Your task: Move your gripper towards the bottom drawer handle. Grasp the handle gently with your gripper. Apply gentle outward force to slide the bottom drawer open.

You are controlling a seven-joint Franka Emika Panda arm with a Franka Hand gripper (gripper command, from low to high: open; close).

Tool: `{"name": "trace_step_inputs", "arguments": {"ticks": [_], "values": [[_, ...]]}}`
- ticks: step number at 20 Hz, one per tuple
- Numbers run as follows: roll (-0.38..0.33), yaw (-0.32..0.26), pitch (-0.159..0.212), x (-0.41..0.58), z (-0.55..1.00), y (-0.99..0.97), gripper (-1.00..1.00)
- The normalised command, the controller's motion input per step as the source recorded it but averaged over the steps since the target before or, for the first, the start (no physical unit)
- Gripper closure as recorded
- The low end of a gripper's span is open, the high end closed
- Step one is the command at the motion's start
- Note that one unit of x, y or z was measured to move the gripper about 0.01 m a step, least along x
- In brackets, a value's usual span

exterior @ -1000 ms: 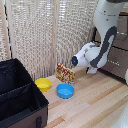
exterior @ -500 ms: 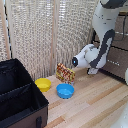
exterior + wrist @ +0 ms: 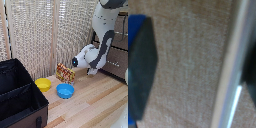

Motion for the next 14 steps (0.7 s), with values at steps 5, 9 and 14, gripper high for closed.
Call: {"name": "trace_step_inputs", "arguments": {"ticks": [5, 9, 14], "values": [[0.0, -0.009, 0.009, 0.0, 0.17, 0.04, 1.0], [0.012, -0.099, 0.01, 0.0, 0.12, 0.28, 1.0], [0.001, -0.114, -0.011, 0.0, 0.0, 0.8, 1.0]]}}
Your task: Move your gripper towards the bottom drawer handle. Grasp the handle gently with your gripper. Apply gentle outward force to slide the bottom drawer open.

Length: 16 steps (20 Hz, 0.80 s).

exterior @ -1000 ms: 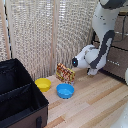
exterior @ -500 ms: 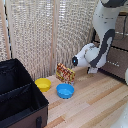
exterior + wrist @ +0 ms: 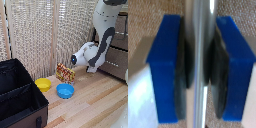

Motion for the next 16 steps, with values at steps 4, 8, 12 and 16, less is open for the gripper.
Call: {"name": "trace_step_inputs", "arguments": {"ticks": [4, 8, 12, 16], "values": [[0.0, -0.12, -0.028, 0.0, 0.0, 0.84, 1.0], [0.014, -0.093, -0.01, -0.021, 0.03, 0.64, 1.0], [0.0, -0.074, -0.001, -0.016, 0.0, 0.55, 1.0], [0.0, -0.039, 0.0, 0.012, 0.0, 0.35, 1.0]]}}
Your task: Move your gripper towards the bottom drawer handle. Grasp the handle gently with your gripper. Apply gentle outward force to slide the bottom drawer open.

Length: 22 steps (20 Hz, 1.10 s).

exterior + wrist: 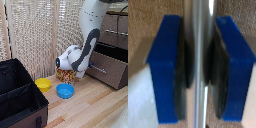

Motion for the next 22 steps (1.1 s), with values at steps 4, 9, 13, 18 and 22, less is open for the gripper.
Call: {"name": "trace_step_inputs", "arguments": {"ticks": [4, 9, 13, 18, 22], "values": [[0.0, -0.012, 0.004, 0.0, 0.07, 0.2, -1.0], [0.006, -0.011, 0.023, 0.01, 0.31, 0.0, -1.0], [0.0, 0.0, 0.022, 0.0, 0.66, 0.0, -1.0], [0.015, -0.003, 0.043, 0.15, 0.79, 0.06, -1.0], [0.015, -0.097, 0.093, 0.292, 0.3, 0.27, -1.0]]}}
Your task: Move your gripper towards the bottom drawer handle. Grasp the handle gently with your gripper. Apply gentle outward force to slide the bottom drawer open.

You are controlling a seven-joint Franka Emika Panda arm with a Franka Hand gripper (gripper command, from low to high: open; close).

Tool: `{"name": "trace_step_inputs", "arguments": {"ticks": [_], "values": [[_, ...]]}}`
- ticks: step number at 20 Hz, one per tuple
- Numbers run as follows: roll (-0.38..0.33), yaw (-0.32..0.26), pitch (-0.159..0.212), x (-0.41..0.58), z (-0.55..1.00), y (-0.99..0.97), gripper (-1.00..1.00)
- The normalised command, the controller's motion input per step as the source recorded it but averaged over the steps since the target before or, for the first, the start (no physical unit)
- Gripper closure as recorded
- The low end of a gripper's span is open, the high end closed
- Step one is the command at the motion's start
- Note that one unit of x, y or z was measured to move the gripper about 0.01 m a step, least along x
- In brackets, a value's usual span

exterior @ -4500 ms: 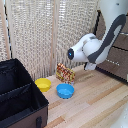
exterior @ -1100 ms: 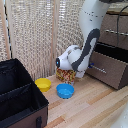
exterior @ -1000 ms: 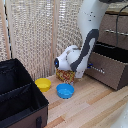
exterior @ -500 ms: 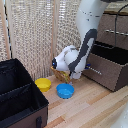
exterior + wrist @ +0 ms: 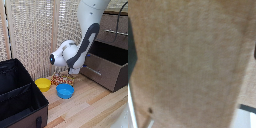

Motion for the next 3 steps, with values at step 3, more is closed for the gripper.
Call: {"name": "trace_step_inputs", "arguments": {"ticks": [3], "values": [[0.176, -0.124, 0.124, 0.356, 0.06, 0.42, -1.0]]}}
